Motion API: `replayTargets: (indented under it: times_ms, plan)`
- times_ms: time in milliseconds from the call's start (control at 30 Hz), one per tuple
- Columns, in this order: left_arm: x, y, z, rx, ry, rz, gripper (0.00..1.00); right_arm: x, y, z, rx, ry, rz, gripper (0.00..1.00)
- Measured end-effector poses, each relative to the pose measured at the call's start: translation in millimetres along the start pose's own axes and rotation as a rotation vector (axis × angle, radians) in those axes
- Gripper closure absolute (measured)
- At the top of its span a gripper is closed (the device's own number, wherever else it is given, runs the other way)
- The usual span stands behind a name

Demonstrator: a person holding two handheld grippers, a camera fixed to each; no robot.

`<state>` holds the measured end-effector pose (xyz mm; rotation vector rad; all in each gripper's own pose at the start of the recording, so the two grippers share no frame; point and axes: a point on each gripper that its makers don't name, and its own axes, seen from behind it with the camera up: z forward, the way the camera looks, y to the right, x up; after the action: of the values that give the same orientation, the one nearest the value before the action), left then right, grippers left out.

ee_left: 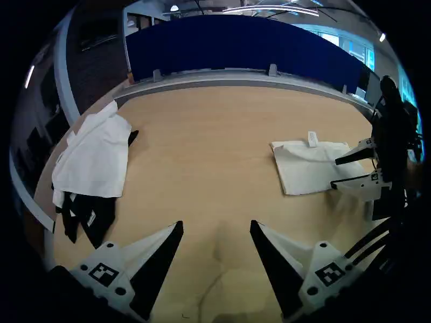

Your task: Fold towel

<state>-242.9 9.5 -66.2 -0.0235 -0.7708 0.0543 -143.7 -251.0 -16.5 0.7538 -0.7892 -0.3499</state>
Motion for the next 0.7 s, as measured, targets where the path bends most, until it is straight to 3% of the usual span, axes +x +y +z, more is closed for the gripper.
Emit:
replayTargets:
  times_ms: [700]
  plan:
    - [1,-0.5,4.0,-0.001,-0.001,0.005,0.08,16,18,7.3,-0.021,0.014,0.002,0.00]
